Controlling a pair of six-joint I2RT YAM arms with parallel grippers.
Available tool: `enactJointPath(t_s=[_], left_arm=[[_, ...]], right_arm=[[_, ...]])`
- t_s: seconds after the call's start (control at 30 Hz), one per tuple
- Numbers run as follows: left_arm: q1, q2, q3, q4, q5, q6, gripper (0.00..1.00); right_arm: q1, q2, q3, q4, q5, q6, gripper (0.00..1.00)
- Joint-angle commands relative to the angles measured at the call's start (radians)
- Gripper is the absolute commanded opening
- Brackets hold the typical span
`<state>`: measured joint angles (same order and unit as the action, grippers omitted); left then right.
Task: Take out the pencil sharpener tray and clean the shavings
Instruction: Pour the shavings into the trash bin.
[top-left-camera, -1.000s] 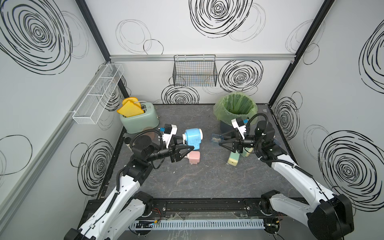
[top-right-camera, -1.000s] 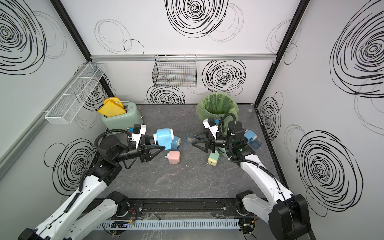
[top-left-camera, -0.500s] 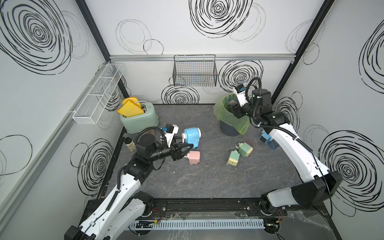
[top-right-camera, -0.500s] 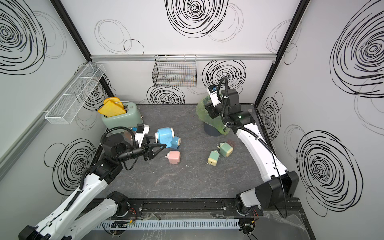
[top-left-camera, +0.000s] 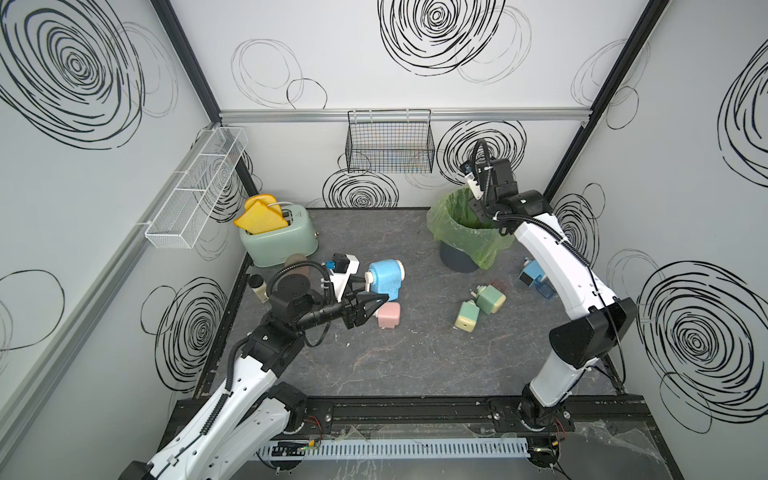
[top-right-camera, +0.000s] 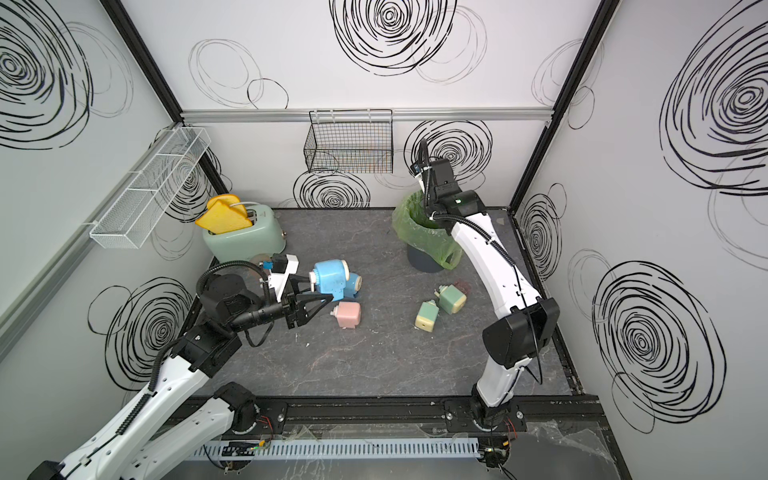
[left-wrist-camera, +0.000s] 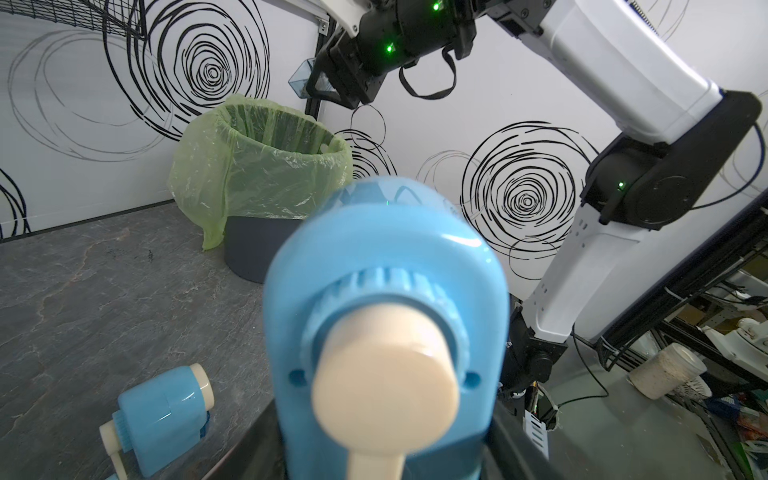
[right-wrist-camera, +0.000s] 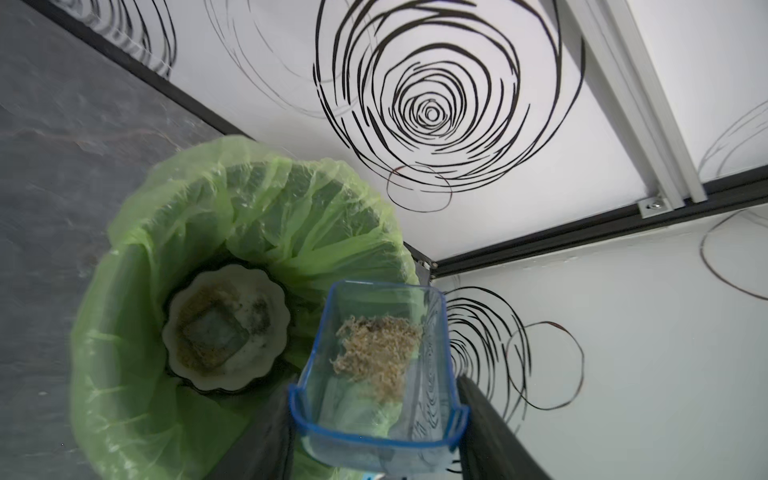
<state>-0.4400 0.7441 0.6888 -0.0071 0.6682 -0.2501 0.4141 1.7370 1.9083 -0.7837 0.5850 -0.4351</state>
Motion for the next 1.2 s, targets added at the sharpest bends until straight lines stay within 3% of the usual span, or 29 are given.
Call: enactJointPath(t_s=[0.0,0.17,0.57,0.87,1.03,1.17], left_arm=[[-0.008,-0.018,0.043,0.046,-0.007,0.026,0.35],[-0.009,-0.022,0.043,0.046,-0.006,0.027,0.35],[-0.009,-0.033,0.043,0.047,-0.002,0.026,0.34],[-0.009,-0.043,0.041,0.047,0.001,0.027,0.34],[-0.014,-0.046,0.041,0.046,0.003,0.027,0.34],[-0.014,-0.046,0.042,0.045,0.003,0.029,0.34]], right_arm=[[0.008,0.002,-0.077,0.043,0.23,-0.135,0.54],[0.027,-0.05,-0.162,0.21,0.297,-0.295,0.55],[0.081,-0.122,-0.276,0.397,0.261,-0.644,0.56],[0.072,-0.153,-0.327,0.422,0.227,-0.772,0.56],[0.068,-0.19,-0.41,0.494,0.194,-0.878,0.49],[0.038,-0.212,-0.442,0.546,0.193,-0.892,0.5]])
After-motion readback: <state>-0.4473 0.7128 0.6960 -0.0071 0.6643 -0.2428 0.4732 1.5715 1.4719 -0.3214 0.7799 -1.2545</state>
